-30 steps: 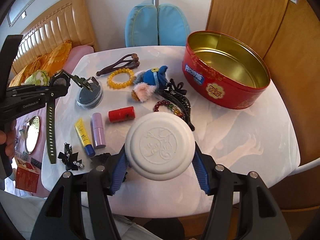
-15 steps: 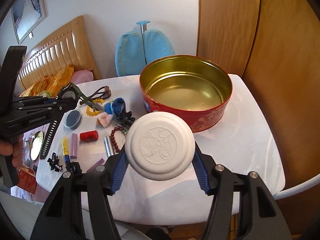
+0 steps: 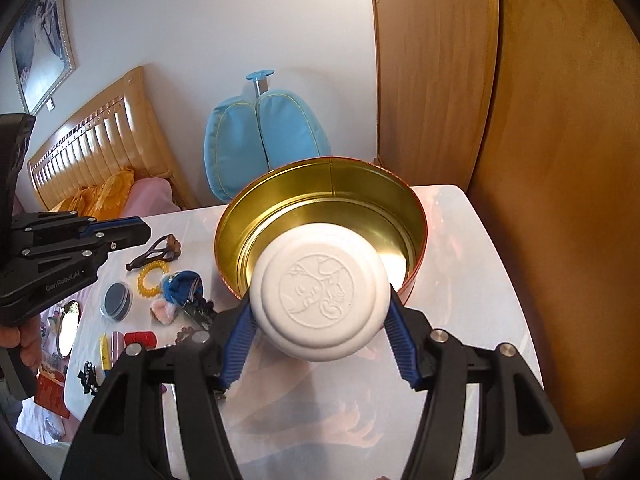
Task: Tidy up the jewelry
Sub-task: 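Carry the white jar into the red tin and open the right tool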
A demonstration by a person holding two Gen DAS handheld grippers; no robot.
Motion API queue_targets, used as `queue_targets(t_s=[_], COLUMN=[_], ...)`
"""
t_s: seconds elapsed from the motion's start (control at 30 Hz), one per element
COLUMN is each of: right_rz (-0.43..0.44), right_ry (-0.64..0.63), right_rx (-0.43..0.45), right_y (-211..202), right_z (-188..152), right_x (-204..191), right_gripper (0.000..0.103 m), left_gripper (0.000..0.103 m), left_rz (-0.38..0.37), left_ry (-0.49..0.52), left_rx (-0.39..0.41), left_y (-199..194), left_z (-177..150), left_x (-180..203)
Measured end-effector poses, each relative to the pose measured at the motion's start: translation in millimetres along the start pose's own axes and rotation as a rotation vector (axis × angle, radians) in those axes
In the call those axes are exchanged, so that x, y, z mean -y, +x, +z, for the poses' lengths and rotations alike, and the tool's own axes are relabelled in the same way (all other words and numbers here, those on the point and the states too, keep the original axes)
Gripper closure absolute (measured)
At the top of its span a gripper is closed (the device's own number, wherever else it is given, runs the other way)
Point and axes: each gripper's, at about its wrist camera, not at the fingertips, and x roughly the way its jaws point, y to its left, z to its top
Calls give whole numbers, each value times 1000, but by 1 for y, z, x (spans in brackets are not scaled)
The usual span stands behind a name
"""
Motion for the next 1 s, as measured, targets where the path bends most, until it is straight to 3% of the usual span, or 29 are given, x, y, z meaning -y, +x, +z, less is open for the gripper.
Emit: queue_targets(t_s=[0.27,0.5,0.7,0.87,1.0], right_rz=[28,48,40,-2,-16], right_ry=[3,-26,-40,-60,-61], right_rx=[-36,-73,-109,-217,-353], right_y=[26,48,87,145,184], right_z=[15,21,43,62,64], right_x=[4,1,3,7,7], right_gripper=[42,42,42,42,42], left_gripper=[95,95,95,95,95], left_rz=[-16,-8,-32,-47,-57], left_ry=[-16,-31,-4,31,37], left_rx=[-73,-60,-19,-12,-37], left_y=[31,35,42,71,92], left_z=[-3,1,29,59,59], left_x=[-10,-17,-14,-8,-5])
